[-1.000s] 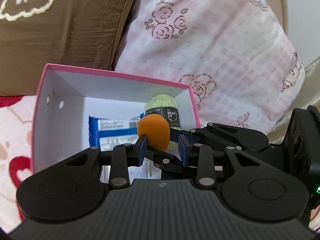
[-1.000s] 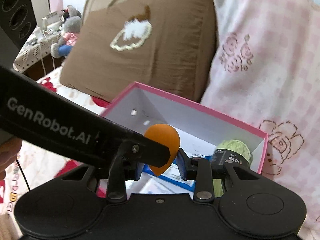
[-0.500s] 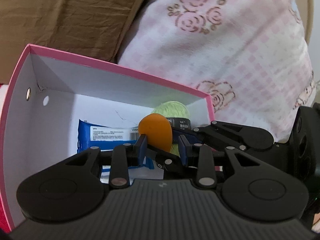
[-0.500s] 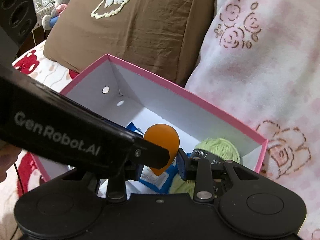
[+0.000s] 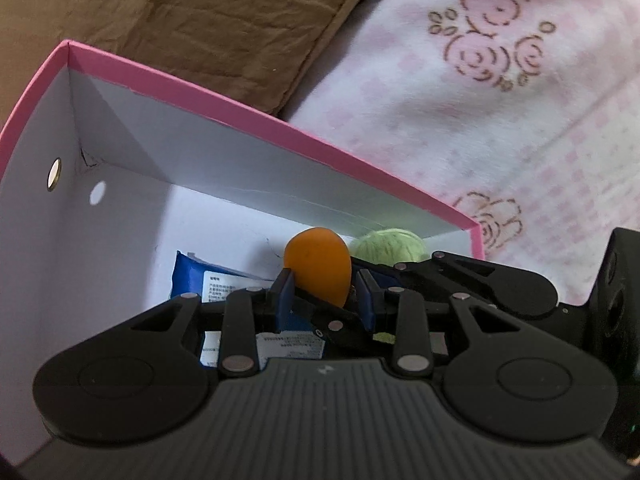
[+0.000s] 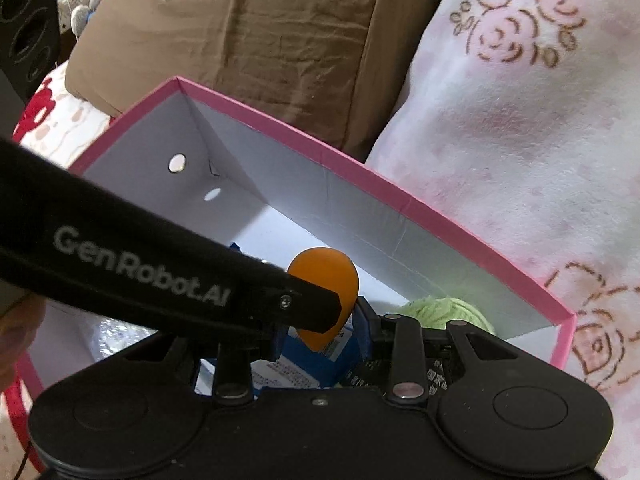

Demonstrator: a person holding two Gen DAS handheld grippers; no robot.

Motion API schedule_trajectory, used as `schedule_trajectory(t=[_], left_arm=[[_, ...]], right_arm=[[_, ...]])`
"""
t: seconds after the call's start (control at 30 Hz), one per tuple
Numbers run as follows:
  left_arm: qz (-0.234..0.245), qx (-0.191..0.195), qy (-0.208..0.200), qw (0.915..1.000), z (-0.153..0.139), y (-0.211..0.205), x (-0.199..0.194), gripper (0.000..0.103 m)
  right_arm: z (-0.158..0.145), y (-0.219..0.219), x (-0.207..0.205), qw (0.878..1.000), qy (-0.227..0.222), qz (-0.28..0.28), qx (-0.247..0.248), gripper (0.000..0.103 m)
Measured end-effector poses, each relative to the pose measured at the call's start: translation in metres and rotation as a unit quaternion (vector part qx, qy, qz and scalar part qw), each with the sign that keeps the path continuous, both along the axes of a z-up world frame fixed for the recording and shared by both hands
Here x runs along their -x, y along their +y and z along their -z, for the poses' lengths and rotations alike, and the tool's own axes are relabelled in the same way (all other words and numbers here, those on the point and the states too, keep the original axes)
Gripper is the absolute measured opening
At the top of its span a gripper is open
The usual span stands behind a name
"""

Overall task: Organize objects
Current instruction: 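Lower the orange sponge into the box beside the yarn and open the left gripper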

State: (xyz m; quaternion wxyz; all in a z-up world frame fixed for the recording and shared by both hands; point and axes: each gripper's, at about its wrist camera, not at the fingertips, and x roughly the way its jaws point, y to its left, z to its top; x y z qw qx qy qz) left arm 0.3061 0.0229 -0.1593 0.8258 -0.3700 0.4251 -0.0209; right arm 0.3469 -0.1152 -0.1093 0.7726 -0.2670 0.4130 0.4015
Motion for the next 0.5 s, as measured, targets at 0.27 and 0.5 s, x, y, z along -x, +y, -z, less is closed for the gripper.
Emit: schedule_trajectory(t=[0.27, 0.5], left_arm=[[-0.021, -0.004, 0.018, 0.9996, 0.008, 0.003, -0.007, 0.031], [-0.013, -0.006, 0.032, 0.9994, 0.003, -0.006, -0.008, 0.035]], right_arm=[[0.010, 0.023, 0.002, 0.998, -0.025, -0.025, 0.048, 0.040], [0.005, 0.014, 0.009, 0.999, -0.029, -0.015, 0.042, 0.043]])
